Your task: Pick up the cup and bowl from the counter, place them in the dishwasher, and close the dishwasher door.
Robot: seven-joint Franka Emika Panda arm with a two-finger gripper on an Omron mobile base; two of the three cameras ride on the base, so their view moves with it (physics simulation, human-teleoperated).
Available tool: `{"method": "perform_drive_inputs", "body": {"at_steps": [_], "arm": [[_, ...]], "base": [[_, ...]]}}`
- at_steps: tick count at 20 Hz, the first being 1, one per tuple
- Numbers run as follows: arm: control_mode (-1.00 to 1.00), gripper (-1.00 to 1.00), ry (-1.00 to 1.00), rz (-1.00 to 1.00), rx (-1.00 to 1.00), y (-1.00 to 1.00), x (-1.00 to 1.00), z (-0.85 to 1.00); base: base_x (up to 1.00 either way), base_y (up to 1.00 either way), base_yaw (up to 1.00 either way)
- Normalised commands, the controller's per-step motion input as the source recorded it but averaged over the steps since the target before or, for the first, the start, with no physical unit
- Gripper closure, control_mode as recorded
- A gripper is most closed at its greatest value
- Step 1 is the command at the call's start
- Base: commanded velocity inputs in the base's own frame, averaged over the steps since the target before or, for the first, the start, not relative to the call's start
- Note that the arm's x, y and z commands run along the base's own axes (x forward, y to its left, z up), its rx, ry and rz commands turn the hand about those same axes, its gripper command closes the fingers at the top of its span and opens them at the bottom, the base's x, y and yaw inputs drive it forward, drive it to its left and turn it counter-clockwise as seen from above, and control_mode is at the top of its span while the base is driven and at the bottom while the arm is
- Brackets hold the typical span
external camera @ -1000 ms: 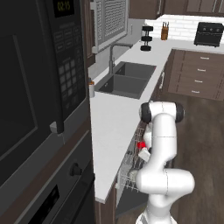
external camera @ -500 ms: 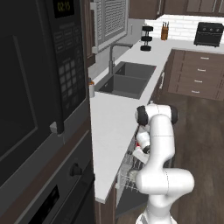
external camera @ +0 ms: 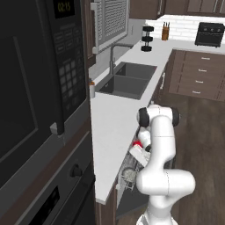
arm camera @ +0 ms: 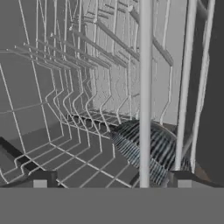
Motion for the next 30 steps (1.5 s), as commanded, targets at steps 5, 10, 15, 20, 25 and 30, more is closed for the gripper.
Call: {"method": "perform_drive_inputs", "body": {"at_steps": [5, 10, 15, 20, 25, 30], "arm": [[-1.0, -1.0, -0.05, 0.07, 0.38, 0.41, 0.05, 0.0], [-1.0, -1.0, -0.19, 0.0, 0.05, -0.09, -0.36, 0.72], [-1.0, -1.0, -0.15, -0.01, -0.03, -0.45, -0.51, 0.95], [-1.0, -1.0, -0.15, 0.0, -0.13, -0.6, -0.91, 0.39], [-1.0, -1.0, -0.24, 0.0, -0.09, -0.61, -1.0, 0.03], [-1.0, -1.0, -0.24, 0.0, -0.01, -0.74, -0.89, 0.24]], "base": [[0.0, 0.0, 0.0], [0.0, 0.0, 0.0], [0.0, 0.0, 0.0], [0.0, 0.0, 0.0], [0.0, 0.0, 0.0], [0.0, 0.0, 0.0]]}}
